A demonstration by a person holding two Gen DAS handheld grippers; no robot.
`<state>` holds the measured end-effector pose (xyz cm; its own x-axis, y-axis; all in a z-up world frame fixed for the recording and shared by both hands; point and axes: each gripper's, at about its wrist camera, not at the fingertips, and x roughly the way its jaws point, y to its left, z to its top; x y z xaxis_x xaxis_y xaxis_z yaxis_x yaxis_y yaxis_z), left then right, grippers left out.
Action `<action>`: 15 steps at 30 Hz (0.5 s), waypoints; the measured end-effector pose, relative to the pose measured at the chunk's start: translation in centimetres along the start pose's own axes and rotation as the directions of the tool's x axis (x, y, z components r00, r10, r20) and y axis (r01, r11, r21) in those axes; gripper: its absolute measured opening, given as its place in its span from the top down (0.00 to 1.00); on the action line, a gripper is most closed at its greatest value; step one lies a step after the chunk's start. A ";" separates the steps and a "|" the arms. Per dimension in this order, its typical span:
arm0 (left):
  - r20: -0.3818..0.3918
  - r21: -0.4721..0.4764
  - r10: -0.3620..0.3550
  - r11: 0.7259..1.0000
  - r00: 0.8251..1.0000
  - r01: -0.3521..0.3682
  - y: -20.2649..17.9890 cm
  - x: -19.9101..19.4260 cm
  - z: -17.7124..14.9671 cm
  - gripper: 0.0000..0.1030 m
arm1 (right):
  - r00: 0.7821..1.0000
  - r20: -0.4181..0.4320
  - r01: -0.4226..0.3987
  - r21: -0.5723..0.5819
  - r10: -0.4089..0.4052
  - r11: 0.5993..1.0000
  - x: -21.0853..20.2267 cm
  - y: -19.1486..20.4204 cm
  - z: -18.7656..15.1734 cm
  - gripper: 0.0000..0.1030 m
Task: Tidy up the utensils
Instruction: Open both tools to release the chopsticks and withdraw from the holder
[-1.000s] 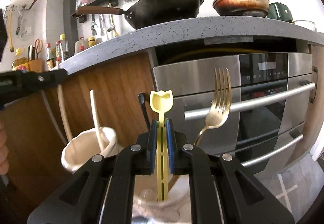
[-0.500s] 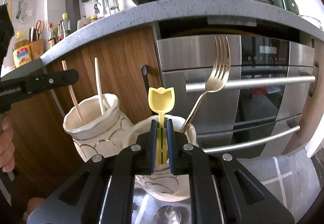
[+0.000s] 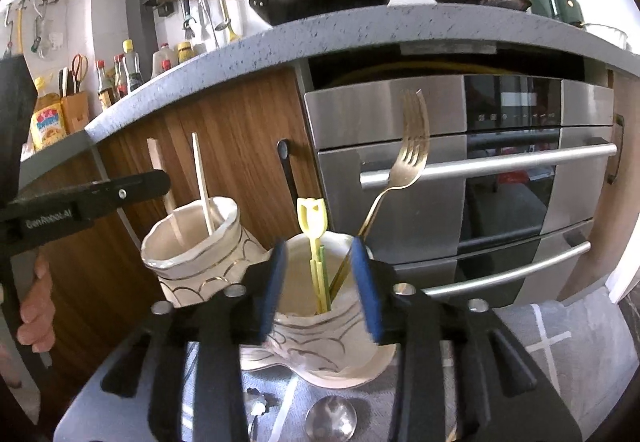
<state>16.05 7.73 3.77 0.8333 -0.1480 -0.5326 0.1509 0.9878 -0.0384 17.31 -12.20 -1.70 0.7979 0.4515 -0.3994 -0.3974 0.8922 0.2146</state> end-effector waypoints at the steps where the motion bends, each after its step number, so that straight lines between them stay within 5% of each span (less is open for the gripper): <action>1: 0.002 0.001 -0.001 1.000 1.000 0.001 0.0 -0.2 -0.1 0.72 | 1.000 0.002 0.011 0.000 -0.011 1.000 -0.6 -0.2 0.0 0.56; 6: 0.036 0.042 0.021 0.999 0.999 -0.022 -0.8 -1.9 -0.9 0.60 | 0.999 0.025 0.042 0.011 -0.043 0.999 -3.5 -1.2 -0.1 0.32; 8: 0.052 0.043 0.024 0.999 0.998 -0.026 -1.0 -2.7 -1.4 0.34 | 0.997 0.042 0.062 0.000 -0.062 0.998 -4.9 -1.6 -0.3 0.23; 11: 0.086 0.036 0.021 0.999 0.996 -0.024 -1.1 -4.0 -2.4 0.22 | 0.992 0.074 0.101 -0.023 -0.099 0.995 -7.3 -2.0 -0.8 0.06; 15: 0.090 0.013 0.034 0.999 0.995 -0.036 -1.4 -4.7 -4.3 0.08 | 0.981 0.084 0.183 -0.081 -0.176 0.980 -9.7 -2.6 -1.7 0.05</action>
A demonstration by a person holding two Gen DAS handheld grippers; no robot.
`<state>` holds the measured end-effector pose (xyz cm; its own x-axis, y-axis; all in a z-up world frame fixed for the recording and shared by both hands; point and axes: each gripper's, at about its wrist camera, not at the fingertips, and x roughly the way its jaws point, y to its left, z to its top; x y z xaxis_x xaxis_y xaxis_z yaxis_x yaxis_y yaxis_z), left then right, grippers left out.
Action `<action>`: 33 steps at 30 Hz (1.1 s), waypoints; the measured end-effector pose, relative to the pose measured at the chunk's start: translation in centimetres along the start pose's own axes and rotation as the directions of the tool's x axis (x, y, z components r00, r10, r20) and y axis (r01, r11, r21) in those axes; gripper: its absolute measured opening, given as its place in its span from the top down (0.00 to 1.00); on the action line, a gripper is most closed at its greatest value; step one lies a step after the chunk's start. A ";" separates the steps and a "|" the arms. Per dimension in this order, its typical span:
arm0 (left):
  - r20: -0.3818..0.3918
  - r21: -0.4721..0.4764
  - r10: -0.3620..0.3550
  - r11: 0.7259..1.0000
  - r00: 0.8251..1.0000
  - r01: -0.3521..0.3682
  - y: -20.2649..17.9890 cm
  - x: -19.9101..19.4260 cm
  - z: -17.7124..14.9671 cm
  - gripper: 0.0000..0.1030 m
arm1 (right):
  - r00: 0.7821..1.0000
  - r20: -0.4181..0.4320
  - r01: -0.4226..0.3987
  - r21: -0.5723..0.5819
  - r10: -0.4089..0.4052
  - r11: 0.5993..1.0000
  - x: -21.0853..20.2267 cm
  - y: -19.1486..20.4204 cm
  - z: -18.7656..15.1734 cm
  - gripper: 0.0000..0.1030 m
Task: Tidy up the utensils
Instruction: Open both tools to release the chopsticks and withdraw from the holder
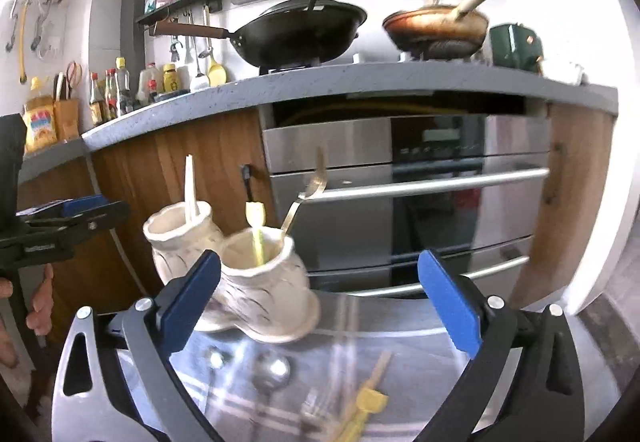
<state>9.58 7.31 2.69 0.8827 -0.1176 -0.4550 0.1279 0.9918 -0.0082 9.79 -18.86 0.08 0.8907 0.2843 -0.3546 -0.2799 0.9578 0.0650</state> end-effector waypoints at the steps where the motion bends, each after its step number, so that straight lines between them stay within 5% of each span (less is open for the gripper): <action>1: -0.007 -0.006 0.002 1.000 1.000 -0.002 -0.2 -0.1 -0.7 0.07 | 1.000 -0.013 0.021 -0.019 -0.022 1.000 -0.1 -0.1 -0.2 0.05; 10: -0.076 -0.024 0.013 1.000 0.997 -0.015 -1.8 1.2 -5.2 0.05 | 0.979 -0.180 0.084 -0.071 -0.096 0.994 -0.5 -2.4 -3.9 0.05; 16: -0.198 -0.038 0.002 0.999 0.980 -0.010 -2.4 3.4 -8.2 0.05 | 0.963 -0.233 0.116 -0.086 -0.133 0.990 -0.4 -3.4 -5.8 0.05; 22: -0.191 -0.040 0.023 0.999 0.981 -0.031 -3.1 4.1 -10.3 0.05 | 0.965 -0.216 0.126 -0.106 -0.147 0.986 -0.5 -3.1 -7.1 0.05; 33: -0.353 -0.016 -0.006 1.000 0.936 0.000 -4.4 7.4 -12.3 0.05 | 0.915 -0.391 0.085 -0.058 -0.101 0.995 2.4 -2.4 -9.7 0.06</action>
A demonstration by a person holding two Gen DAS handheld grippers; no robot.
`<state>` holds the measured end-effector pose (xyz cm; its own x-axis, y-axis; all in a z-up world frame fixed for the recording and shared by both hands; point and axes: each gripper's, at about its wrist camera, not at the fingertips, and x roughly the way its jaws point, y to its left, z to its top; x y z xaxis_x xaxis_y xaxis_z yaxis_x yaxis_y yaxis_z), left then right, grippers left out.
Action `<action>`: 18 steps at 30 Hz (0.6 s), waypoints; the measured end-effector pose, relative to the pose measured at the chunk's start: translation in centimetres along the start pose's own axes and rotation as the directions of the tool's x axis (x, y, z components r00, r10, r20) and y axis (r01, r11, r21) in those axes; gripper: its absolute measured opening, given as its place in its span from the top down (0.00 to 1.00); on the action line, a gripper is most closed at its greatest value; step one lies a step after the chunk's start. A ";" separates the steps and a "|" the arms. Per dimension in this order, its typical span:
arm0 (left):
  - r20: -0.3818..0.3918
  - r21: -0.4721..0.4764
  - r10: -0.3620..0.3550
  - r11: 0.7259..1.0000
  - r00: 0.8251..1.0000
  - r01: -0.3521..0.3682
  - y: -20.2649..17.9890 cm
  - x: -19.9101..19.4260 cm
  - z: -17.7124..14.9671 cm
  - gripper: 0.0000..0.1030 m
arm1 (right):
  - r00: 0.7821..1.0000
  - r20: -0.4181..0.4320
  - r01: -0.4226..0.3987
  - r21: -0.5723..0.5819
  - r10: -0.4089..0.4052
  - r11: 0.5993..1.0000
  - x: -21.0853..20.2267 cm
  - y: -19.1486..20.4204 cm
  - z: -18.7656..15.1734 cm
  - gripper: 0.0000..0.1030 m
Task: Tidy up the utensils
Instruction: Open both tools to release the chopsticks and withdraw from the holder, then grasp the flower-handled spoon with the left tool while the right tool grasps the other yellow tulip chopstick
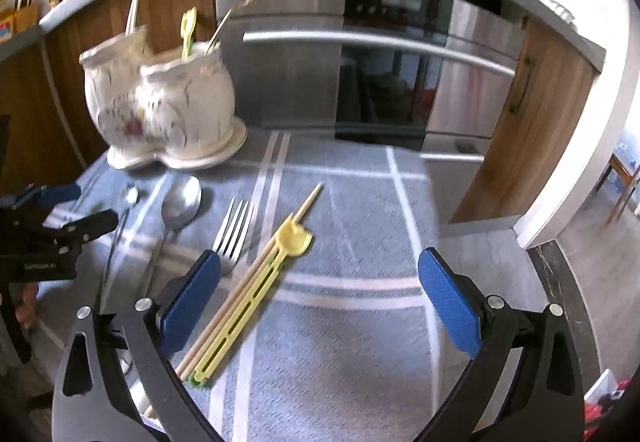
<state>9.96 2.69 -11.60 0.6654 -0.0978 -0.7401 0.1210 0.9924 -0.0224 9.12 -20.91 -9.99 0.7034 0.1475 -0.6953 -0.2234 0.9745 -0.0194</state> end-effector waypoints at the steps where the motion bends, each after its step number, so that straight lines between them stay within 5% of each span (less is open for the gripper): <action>1: -0.009 0.001 -0.001 1.000 1.000 0.001 -0.1 0.3 0.0 0.05 | 1.000 -0.012 -0.012 0.010 0.012 1.000 0.2 0.0 -0.1 0.06; 7: -0.068 -0.027 -0.031 0.999 0.997 0.029 0.0 1.6 0.9 0.08 | 0.996 -0.065 -0.056 0.064 0.060 0.996 1.3 -0.3 -0.5 0.10; 18: -0.083 0.022 0.082 0.996 0.993 -0.081 -1.4 3.4 2.7 0.36 | 0.991 -0.109 -0.063 0.086 0.072 0.994 2.2 -0.2 -0.3 0.54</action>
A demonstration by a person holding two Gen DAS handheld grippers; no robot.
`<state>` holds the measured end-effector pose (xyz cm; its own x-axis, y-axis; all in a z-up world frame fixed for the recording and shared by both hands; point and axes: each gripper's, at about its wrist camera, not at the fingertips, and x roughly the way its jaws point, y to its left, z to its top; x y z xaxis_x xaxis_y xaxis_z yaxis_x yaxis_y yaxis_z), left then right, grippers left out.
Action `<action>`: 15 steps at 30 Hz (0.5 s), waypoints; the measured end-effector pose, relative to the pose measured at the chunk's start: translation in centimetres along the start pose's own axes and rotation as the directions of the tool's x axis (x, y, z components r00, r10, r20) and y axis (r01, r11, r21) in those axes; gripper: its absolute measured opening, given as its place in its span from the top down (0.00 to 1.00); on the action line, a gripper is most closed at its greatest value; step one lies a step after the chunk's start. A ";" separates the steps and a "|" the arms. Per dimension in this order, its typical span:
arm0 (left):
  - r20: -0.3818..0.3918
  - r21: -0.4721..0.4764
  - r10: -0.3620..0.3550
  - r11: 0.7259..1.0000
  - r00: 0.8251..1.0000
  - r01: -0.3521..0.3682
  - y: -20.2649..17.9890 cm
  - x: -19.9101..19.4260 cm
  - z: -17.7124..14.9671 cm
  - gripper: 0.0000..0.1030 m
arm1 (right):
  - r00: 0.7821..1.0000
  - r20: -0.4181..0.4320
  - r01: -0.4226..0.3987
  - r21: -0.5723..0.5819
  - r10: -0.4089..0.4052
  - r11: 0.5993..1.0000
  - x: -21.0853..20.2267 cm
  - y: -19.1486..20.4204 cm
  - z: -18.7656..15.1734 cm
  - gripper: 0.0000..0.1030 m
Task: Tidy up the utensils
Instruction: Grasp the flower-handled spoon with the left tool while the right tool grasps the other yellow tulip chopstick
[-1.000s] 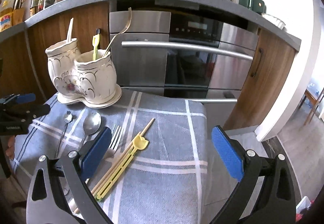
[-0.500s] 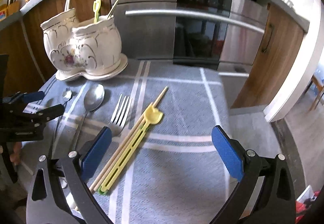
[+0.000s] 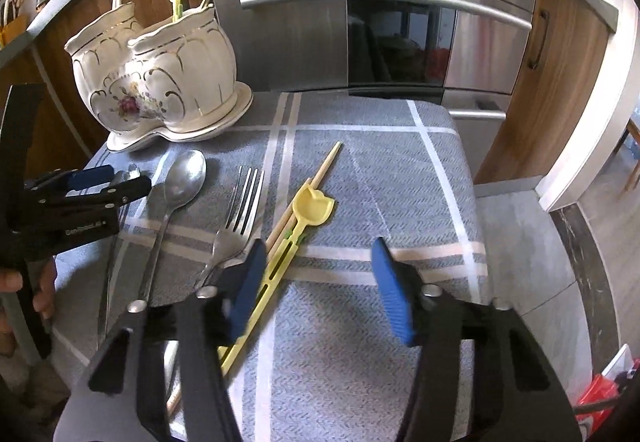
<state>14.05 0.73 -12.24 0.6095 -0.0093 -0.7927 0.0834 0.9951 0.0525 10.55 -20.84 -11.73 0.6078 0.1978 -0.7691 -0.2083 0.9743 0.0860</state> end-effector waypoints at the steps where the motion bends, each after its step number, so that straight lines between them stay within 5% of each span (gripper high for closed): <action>1: 0.001 0.001 0.002 1.000 1.000 -0.002 -0.1 0.0 0.1 0.40 | 1.000 -0.005 -0.008 0.006 0.008 1.000 0.1 0.1 0.1 0.58; 12: 0.012 0.011 -0.029 1.000 1.000 0.029 -2.0 0.3 1.4 0.65 | 0.998 -0.050 -0.040 0.055 0.043 0.998 1.3 0.5 0.5 0.70; 15: 0.014 0.017 -0.034 0.999 0.999 0.034 -2.4 0.4 1.5 0.73 | 0.997 -0.057 -0.058 0.046 0.060 0.997 1.2 0.9 0.6 0.84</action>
<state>15.28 -1.79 -11.82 0.6172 -0.0449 -0.7855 0.1174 0.9924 0.0355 11.57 -19.62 -12.23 0.5492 0.2497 -0.7975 -0.2079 0.9651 0.1591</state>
